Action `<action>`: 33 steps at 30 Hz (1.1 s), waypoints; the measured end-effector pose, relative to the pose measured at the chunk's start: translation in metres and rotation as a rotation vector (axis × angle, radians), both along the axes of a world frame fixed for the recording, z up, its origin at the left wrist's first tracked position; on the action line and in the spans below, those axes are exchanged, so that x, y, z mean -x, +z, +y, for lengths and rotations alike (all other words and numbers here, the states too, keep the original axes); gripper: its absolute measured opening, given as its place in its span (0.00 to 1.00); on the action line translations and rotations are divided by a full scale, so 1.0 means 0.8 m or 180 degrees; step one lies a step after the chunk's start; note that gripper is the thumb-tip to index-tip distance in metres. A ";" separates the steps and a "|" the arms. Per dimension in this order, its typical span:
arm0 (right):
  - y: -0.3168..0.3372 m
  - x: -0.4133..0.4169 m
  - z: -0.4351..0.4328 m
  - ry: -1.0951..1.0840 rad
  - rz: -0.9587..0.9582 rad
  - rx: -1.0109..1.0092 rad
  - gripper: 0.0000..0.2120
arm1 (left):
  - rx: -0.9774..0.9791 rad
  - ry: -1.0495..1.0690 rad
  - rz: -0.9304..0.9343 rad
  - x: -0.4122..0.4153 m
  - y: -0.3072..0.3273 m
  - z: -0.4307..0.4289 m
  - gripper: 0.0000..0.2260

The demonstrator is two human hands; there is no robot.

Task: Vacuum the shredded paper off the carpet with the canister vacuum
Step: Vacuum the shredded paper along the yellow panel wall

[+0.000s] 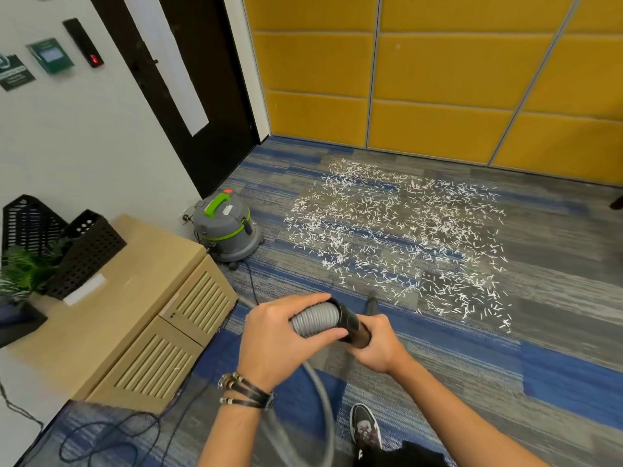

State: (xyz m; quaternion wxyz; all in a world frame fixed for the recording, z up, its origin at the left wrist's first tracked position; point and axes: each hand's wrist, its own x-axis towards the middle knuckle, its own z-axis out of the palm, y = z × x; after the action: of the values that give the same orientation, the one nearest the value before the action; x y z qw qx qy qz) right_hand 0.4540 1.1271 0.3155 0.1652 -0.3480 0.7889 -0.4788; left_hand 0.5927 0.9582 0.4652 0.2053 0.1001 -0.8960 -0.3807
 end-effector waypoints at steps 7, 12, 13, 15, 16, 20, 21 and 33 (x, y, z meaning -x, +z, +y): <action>0.009 -0.008 -0.043 0.0284 -0.0017 0.0048 0.07 | 0.0168 0.0279 -0.0069 -0.022 -0.009 -0.015 0.24; 0.008 -0.027 -0.047 0.0160 -0.0161 0.0118 0.15 | 0.0152 0.0163 -0.0182 -0.026 -0.011 -0.015 0.24; 0.007 -0.031 -0.044 0.0138 -0.0196 0.0102 0.13 | 0.0098 0.0118 -0.0190 -0.028 -0.011 -0.015 0.25; 0.008 -0.039 -0.037 0.0119 -0.0249 0.0096 0.12 | -0.0029 0.0031 -0.0202 -0.033 -0.012 -0.016 0.25; 0.010 -0.042 -0.034 0.0101 -0.0248 0.0097 0.14 | -0.0059 0.0002 -0.0197 -0.034 -0.012 -0.016 0.25; 0.021 -0.047 -0.018 0.0083 -0.0188 -0.0038 0.19 | -0.0190 -0.0014 -0.0132 -0.040 -0.017 -0.013 0.25; 0.022 -0.048 -0.012 0.0073 -0.0177 -0.0084 0.19 | -0.0231 -0.0023 -0.0122 -0.041 -0.018 -0.011 0.25; 0.020 -0.055 0.040 0.0074 0.0132 -0.0375 0.05 | -0.0487 0.0003 0.0140 -0.060 -0.008 0.012 0.24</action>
State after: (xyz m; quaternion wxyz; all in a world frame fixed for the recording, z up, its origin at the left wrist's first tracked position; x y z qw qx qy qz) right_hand 0.4982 1.1594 0.3313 0.1746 -0.3566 0.8149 -0.4223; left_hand 0.6408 0.9676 0.4585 0.2168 0.1075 -0.8596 -0.4500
